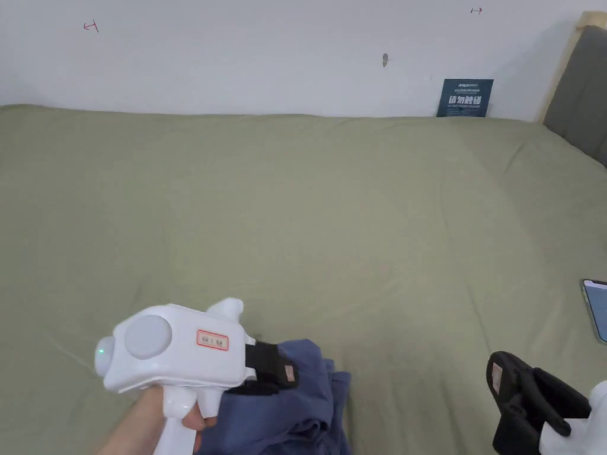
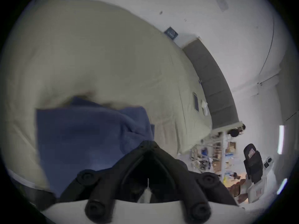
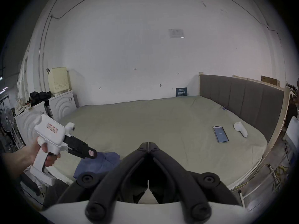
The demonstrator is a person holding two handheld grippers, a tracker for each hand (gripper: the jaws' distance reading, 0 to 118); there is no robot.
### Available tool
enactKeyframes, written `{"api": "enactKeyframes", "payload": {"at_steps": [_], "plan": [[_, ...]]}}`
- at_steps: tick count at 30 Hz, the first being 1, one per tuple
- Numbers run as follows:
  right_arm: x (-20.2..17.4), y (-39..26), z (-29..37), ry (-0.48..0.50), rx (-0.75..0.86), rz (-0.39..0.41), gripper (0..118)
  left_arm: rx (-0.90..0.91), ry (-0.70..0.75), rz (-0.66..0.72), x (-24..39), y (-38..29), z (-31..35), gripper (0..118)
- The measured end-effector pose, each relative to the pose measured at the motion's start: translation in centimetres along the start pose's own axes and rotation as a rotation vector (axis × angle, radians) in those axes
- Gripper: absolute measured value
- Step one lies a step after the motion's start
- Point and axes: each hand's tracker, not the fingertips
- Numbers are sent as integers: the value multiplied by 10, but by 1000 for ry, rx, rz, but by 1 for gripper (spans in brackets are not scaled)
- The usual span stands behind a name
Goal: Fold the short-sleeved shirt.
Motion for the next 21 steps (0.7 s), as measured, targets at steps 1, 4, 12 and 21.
{"api": "enactKeyframes", "payload": {"at_steps": [1,4,12,21], "plan": [[-2,-1,-2,0,-10,5,0,-30,-29,20,-4,-4,-15,0],[-7,-5,-6,-1,-44,17,0,-166,116,19,-16,-28,-70,0],[-24,-2,-42,99,-150,7,0,-23,33,-109,1,-23,-8,0],[-54,-56,-189,669,-592,-433,0,145,154,-88,-53,-18,121,0]]}}
